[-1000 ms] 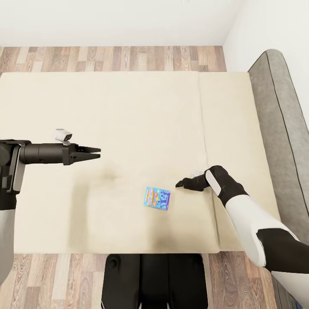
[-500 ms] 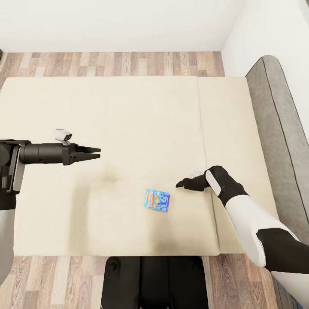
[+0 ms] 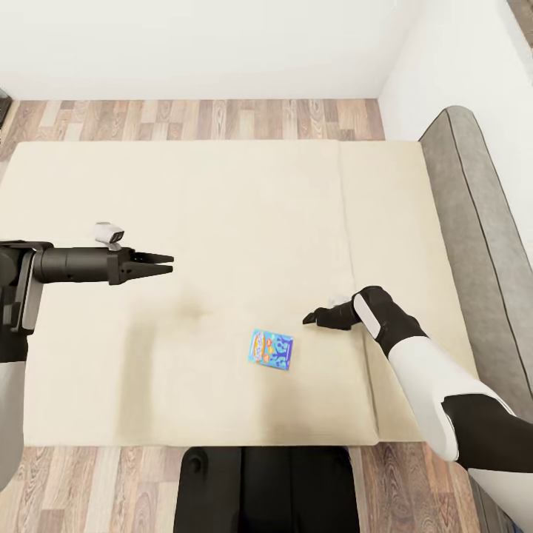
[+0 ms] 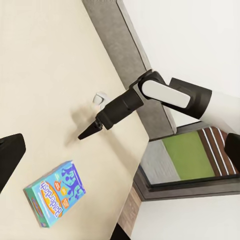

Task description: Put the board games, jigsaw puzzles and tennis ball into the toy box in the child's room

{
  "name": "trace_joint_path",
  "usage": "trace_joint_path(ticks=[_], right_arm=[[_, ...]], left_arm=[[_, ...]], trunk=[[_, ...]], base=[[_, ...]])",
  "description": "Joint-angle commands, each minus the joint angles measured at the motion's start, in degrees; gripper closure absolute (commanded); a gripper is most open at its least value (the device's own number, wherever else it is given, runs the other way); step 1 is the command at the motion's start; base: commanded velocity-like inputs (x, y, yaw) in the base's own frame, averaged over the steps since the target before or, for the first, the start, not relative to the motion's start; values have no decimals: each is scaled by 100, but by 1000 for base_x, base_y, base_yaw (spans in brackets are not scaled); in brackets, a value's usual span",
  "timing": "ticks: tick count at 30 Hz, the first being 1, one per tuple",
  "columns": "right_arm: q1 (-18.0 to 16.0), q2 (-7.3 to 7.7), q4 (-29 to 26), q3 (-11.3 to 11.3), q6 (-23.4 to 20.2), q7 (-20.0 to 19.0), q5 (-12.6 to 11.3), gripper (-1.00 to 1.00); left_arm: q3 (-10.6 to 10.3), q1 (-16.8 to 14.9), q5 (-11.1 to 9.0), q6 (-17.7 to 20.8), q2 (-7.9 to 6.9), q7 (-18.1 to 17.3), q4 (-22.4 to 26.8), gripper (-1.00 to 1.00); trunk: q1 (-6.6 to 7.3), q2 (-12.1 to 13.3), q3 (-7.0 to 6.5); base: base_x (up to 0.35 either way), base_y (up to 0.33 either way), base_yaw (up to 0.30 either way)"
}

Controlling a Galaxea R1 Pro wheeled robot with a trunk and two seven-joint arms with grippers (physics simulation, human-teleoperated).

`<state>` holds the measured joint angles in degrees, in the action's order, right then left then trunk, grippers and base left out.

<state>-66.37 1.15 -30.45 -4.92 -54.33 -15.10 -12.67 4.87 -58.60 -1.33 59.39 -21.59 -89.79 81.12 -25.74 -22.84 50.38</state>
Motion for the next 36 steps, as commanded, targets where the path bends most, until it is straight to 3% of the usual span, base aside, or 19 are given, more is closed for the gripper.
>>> trace_joint_path(ticks=[1, 25, 36], right_arm=[[-2, 9, -5, -45, -17, 16, -49, -100], [-7, -1, 20, -53, 112, 16, -62, -100], [-15, -157, 188, -53, 204, 16, -44, -100]], left_arm=[[0, -2, 2, 61, -2, -21, 1, -100], [-3, -2, 1, 61, -2, -21, 1, -100], [-2, -2, -3, 61, -3, -21, 1, -100]], trunk=[[-4, -8, -4], [-4, -8, -217], [-4, -8, -232]], base=[[0, 0, 30], [0, 0, 60], [0, 0, 12]])
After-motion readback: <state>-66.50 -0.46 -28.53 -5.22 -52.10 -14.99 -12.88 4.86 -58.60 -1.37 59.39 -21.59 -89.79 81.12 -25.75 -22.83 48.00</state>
